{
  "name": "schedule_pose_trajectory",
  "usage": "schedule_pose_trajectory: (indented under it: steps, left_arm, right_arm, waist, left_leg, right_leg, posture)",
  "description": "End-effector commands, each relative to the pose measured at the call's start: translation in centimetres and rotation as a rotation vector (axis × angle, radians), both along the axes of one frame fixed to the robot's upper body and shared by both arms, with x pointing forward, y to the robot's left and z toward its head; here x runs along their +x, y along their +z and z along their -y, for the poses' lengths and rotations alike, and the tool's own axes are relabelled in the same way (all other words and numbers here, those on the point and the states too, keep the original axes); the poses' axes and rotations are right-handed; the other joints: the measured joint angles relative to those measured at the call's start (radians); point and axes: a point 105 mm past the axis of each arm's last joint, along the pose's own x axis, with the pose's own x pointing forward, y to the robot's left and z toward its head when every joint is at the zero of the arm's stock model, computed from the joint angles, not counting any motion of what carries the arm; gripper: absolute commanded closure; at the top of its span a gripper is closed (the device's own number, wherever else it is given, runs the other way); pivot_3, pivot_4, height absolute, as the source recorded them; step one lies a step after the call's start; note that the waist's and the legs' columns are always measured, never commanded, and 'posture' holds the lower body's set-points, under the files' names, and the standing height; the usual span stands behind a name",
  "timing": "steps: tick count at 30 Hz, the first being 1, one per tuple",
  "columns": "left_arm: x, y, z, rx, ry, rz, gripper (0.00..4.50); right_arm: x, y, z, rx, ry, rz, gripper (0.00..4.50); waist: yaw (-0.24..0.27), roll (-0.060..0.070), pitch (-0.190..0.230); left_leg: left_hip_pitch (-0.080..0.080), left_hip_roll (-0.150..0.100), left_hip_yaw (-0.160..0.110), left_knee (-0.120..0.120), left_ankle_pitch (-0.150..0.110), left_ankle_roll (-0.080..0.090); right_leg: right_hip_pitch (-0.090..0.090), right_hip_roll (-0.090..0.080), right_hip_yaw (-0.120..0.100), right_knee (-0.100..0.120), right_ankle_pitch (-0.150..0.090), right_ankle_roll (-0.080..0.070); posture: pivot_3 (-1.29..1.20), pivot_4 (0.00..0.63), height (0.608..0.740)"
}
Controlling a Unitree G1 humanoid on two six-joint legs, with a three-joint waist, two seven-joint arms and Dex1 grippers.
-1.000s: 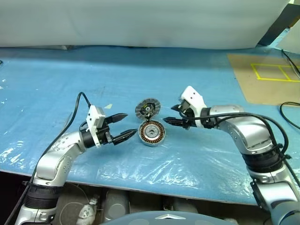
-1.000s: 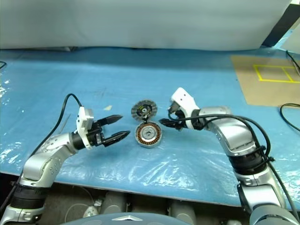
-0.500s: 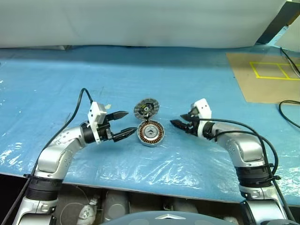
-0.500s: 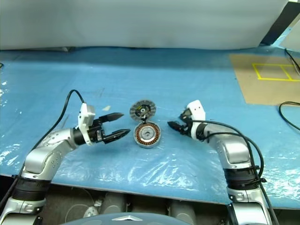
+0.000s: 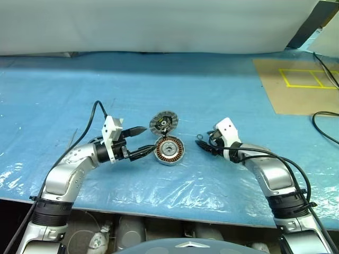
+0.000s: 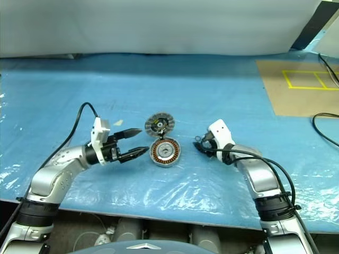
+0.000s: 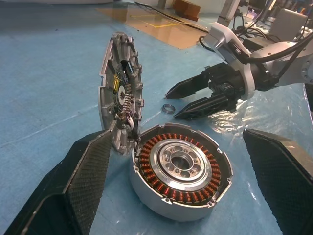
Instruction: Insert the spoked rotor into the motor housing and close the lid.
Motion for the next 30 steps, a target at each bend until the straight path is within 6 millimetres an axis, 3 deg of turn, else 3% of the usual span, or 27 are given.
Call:
schedule_pose_trajectory:
  steps: [1,7,16,21,23,30]
  left_arm:
    - [0.1,0.6,0.2,-0.004,-0.011,0.03,0.0]
    - [0.1,0.5,0.2,0.0,-0.011,0.028,0.0]
    - [0.2,0.5,0.1,0.003,-0.006,0.029,0.0]
    - [0.1,0.6,0.1,0.0,-0.005,0.029,0.0]
    - [0.1,0.6,0.1,-0.002,-0.007,0.026,0.0]
    - [-0.4,0.4,0.2,0.01,-0.028,0.031,0.0]
  right_arm:
    - [-0.1,-0.9,-0.1,-0.019,-0.002,-0.006,1.15]
    - [0.0,-2.2,0.1,-0.062,-0.01,0.0,1.15]
    - [0.2,-2.5,0.0,-0.069,-0.006,0.009,3.93]
    - [0.0,-2.4,0.1,-0.089,0.025,0.016,3.93]
    - [-0.2,-1.3,-0.7,-0.046,0.062,0.022,3.93]
    - [-2.1,6.3,-5.1,0.159,0.355,0.076,3.93]
  waist:
    - [-0.001,0.0,0.0]
    - [-0.002,0.0,0.0]
    - [-0.002,0.0,0.0]
    - [-0.002,0.0,0.0]
    - [-0.002,0.0,0.0]
    - [-0.004,0.0,0.0]
  left_leg:
    - [0.0,0.0,0.0,0.0,0.0,0.0]
    - [0.003,0.0,0.0,0.001,0.0,0.0]
    - [0.004,0.0,0.0,0.0,0.0,0.0]
    - [0.004,0.0,0.0,0.0,0.0,0.0]
    - [0.005,0.0,0.0,-0.001,0.0,0.0]
    - [-0.001,0.0,0.0,-0.005,0.0,0.0]
  right_leg:
    - [0.0,0.0,0.0,0.0,0.0,0.0]
    - [0.003,0.0,0.0,0.0,0.0,0.0]
    - [0.004,0.0,0.001,-0.001,0.0,0.0]
    - [0.005,0.0,0.001,-0.003,0.0,0.0]
    - [0.007,0.0,0.0,-0.005,0.0,0.0]
    - [0.002,0.001,0.0,-0.009,0.003,0.004]
  posture:
    - [0.0,0.15,0.74]
    - [0.0,0.15,0.74]
    - [0.0,0.15,0.74]
    - [0.0,0.15,0.74]
    - [0.0,0.15,0.74]
    - [0.0,0.15,0.74]
